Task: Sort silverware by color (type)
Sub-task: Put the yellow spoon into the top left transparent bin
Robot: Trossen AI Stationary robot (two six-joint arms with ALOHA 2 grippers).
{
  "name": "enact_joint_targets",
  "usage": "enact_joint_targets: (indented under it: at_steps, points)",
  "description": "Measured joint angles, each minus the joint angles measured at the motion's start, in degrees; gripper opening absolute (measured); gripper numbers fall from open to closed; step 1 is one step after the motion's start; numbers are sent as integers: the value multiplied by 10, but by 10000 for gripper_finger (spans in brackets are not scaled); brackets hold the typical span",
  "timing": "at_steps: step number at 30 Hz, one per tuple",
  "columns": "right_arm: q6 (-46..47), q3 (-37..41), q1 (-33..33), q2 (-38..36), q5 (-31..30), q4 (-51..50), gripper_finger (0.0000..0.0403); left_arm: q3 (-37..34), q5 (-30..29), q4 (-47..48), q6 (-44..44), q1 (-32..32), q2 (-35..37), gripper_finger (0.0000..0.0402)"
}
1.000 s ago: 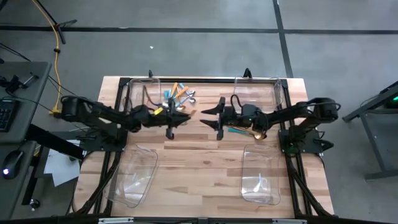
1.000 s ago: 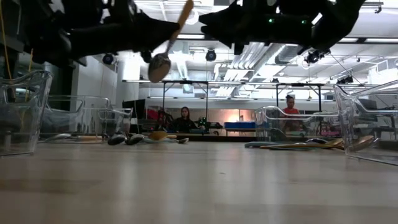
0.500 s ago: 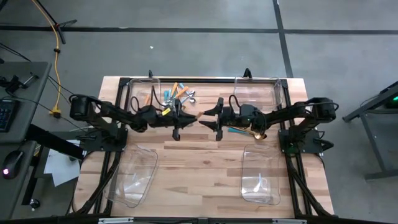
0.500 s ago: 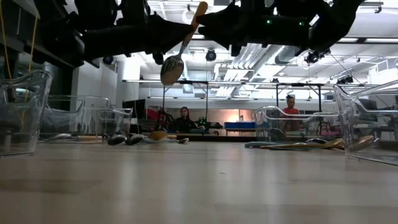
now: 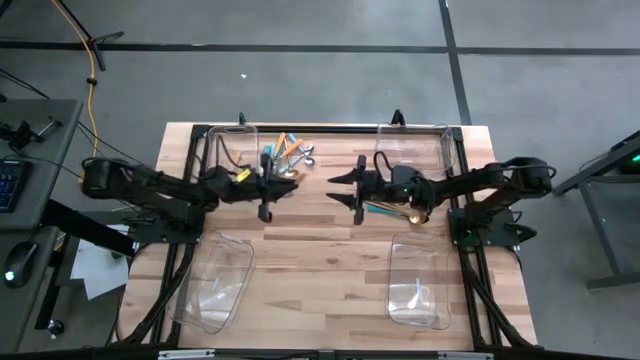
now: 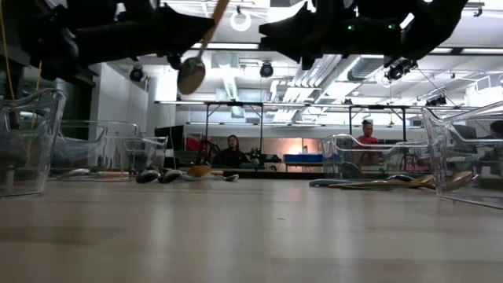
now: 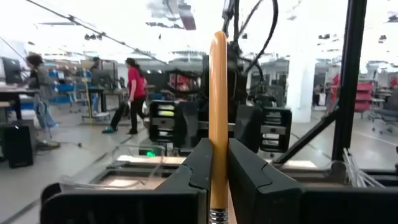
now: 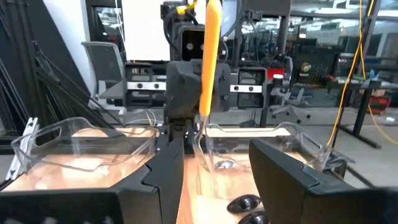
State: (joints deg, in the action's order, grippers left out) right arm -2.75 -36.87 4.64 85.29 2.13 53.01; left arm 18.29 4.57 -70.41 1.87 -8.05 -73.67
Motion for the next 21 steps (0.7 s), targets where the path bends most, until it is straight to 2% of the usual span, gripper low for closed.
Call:
enact_joint_targets:
  at_steps: [5,16,18,21]
  points:
    - [-3,13,0,-14,0,0,167,-28,-12,1,4,-2,36,19]
    - [-3,12,0,-14,0,0,168,-30,-26,3,4,-2,39,19]
    - [-3,12,0,-14,0,0,167,-29,-59,5,4,-1,39,19]
    - [-3,12,0,-14,0,0,167,-20,-154,28,1,-1,39,19]
